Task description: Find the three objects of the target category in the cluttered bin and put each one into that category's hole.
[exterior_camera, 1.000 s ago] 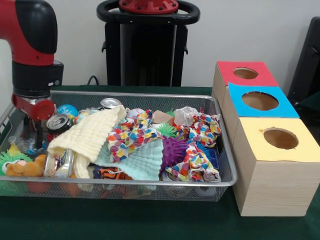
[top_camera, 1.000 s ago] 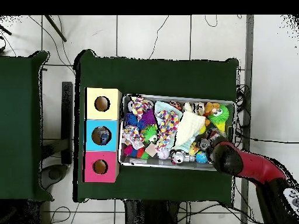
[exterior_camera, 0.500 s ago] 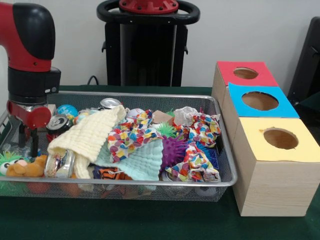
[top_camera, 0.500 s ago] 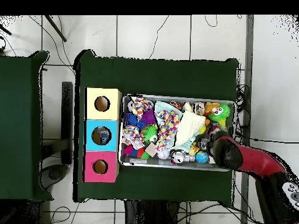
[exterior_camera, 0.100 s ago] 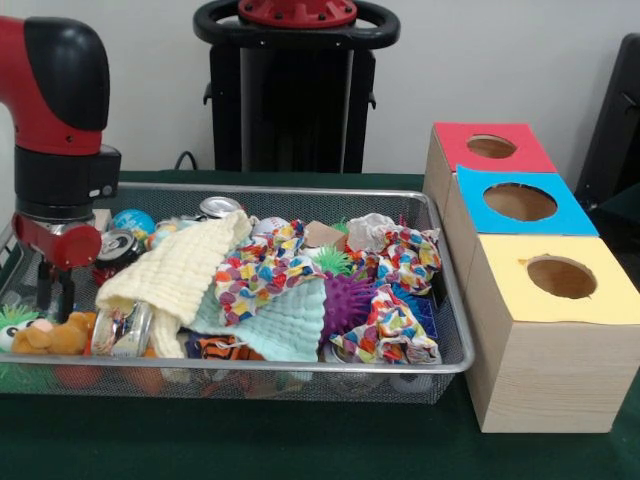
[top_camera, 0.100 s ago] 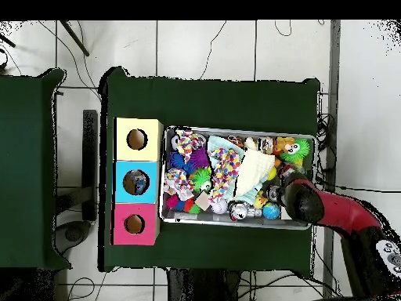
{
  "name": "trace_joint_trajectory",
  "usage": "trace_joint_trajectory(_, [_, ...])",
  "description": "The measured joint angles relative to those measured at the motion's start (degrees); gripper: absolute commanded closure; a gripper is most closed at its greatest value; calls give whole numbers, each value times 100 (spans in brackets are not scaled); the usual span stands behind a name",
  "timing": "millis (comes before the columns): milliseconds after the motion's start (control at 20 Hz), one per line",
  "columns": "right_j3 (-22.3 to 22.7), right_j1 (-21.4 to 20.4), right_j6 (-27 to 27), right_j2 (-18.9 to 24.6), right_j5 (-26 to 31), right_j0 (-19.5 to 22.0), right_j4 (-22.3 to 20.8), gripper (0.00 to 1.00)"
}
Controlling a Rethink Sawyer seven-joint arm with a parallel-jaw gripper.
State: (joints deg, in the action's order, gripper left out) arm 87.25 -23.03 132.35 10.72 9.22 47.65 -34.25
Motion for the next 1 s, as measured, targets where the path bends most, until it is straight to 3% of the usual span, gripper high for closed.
trace_joint_trajectory(1000, [66,-192,0,-157,53,-227,-40,100])
